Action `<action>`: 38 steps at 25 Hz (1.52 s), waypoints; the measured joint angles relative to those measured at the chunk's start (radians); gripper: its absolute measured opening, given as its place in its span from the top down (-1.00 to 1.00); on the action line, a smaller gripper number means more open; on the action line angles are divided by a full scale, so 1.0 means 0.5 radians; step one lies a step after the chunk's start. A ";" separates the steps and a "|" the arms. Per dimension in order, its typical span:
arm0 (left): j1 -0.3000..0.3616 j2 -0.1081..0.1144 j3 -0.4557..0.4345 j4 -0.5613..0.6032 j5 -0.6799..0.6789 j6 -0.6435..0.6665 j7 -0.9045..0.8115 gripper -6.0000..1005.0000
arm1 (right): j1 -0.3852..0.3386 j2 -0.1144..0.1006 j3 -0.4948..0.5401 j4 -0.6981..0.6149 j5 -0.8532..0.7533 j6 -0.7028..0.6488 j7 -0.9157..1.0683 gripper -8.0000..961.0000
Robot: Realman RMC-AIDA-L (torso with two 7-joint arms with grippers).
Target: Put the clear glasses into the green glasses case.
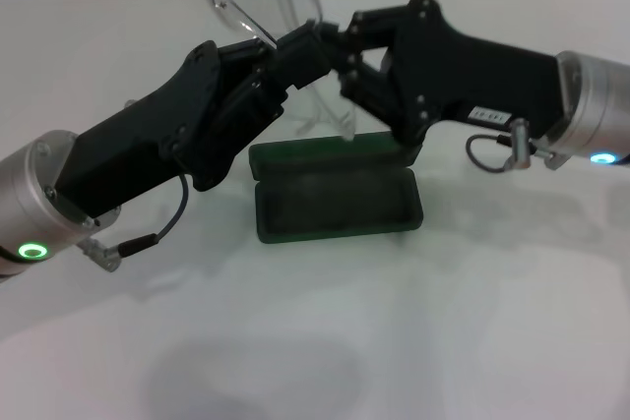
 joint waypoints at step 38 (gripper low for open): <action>0.019 0.000 -0.027 -0.015 0.001 -0.039 0.006 0.88 | 0.003 0.005 -0.050 -0.044 -0.030 0.018 -0.042 0.85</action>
